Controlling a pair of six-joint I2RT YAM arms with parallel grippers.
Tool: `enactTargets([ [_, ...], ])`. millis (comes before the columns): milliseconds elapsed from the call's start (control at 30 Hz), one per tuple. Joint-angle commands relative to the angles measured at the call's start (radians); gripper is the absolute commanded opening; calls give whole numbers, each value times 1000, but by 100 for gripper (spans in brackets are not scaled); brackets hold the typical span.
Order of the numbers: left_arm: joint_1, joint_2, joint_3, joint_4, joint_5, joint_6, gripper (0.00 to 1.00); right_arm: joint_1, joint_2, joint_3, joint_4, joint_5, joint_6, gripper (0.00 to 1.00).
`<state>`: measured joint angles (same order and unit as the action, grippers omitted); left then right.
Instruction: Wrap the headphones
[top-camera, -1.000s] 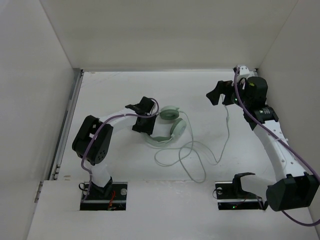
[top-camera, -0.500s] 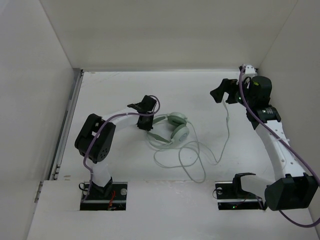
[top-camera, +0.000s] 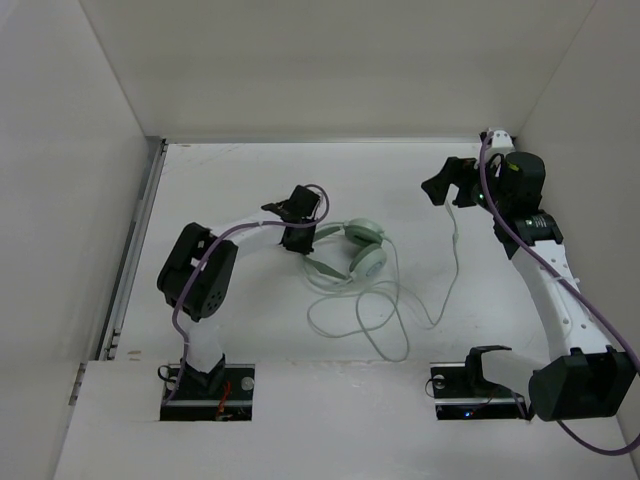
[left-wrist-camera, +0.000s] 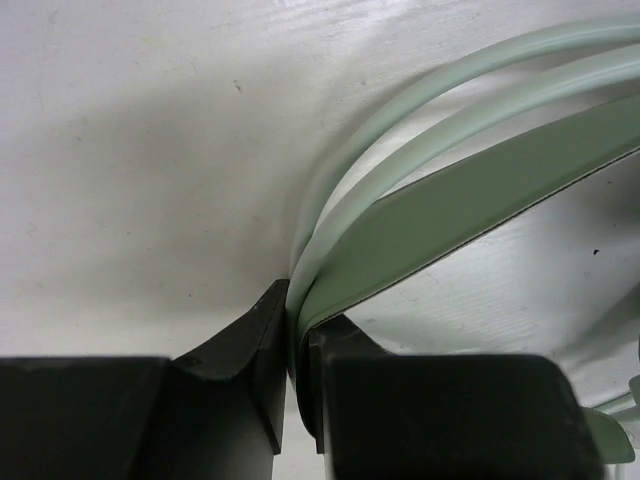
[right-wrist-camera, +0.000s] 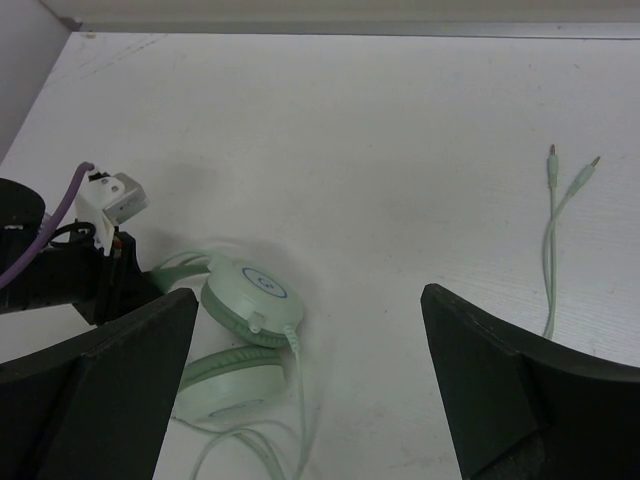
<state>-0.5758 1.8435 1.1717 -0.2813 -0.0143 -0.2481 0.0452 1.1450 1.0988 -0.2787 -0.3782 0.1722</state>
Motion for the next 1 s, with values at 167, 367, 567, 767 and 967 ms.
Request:
enactTargets([
  [167, 148, -157, 230, -21, -78, 139, 0, 110, -50, 59, 76, 2, -118, 100],
  [367, 208, -222, 399, -73, -53, 201, 0, 258, -54, 75, 162, 7, -169, 100],
  [567, 215, -289, 514, -97, -3, 250, 0, 379, -16, 88, 200, 18, -204, 100],
  [767, 233, -317, 646, -176, 68, 237, 0, 462, 22, 102, 294, 88, -267, 100],
  [967, 256, -351, 703, -219, 129, 231, 0, 465, 50, 84, 390, 150, -267, 100],
])
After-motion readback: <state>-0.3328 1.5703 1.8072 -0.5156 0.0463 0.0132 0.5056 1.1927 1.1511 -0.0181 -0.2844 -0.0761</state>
